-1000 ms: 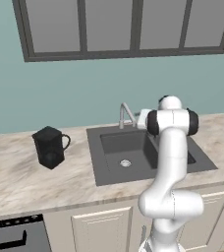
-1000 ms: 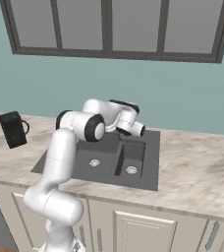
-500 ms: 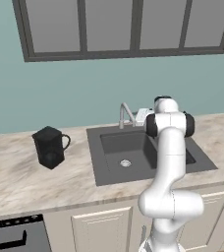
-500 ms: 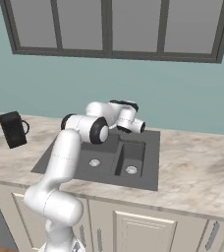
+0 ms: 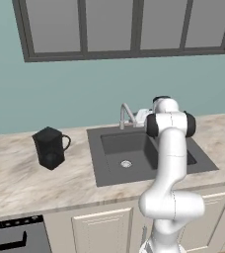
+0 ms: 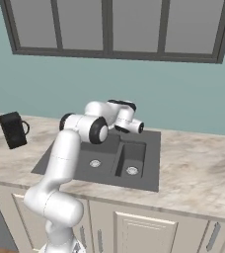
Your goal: Turn on the sink faucet and place the jug under the water for a few seconds to fill it up.
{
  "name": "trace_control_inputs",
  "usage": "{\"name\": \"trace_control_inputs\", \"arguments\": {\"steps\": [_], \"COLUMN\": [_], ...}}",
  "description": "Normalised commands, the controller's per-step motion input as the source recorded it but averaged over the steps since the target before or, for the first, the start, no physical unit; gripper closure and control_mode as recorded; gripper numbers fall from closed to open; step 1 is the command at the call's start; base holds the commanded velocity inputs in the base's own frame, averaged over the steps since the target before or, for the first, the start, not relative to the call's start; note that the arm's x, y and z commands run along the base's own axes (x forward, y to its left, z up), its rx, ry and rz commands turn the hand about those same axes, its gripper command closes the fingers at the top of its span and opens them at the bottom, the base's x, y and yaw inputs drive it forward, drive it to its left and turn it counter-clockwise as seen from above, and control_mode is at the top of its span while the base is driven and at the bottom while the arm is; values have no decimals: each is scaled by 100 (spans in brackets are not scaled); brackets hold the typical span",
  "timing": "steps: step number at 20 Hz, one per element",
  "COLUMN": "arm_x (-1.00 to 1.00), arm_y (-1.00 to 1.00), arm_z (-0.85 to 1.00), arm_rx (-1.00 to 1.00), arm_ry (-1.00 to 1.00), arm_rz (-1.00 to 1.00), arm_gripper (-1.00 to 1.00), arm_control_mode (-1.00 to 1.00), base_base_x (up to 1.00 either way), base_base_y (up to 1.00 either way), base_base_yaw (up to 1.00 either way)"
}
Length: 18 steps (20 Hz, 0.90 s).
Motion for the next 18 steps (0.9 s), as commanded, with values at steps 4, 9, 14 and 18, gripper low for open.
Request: {"name": "trace_control_inputs", "arguments": {"steps": [4, 9, 14, 18], "arm_x": [27, 16, 19, 32], "arm_y": [0, 0, 0, 2], "arm_z": [-35, -25, -21, -17], "arm_rx": [0, 0, 1, 2], "arm_ry": [3, 2, 5, 5], "arm_rz": [0, 0, 0, 0], "arm_gripper": [-100, -100, 100, 100], "arm_control_mode": [-100, -100, -100, -100], "base_base_x": [0, 0, 0, 0], "base_base_y": [0, 0, 0, 0], "base_base_yaw": [0, 0, 0, 0]}}
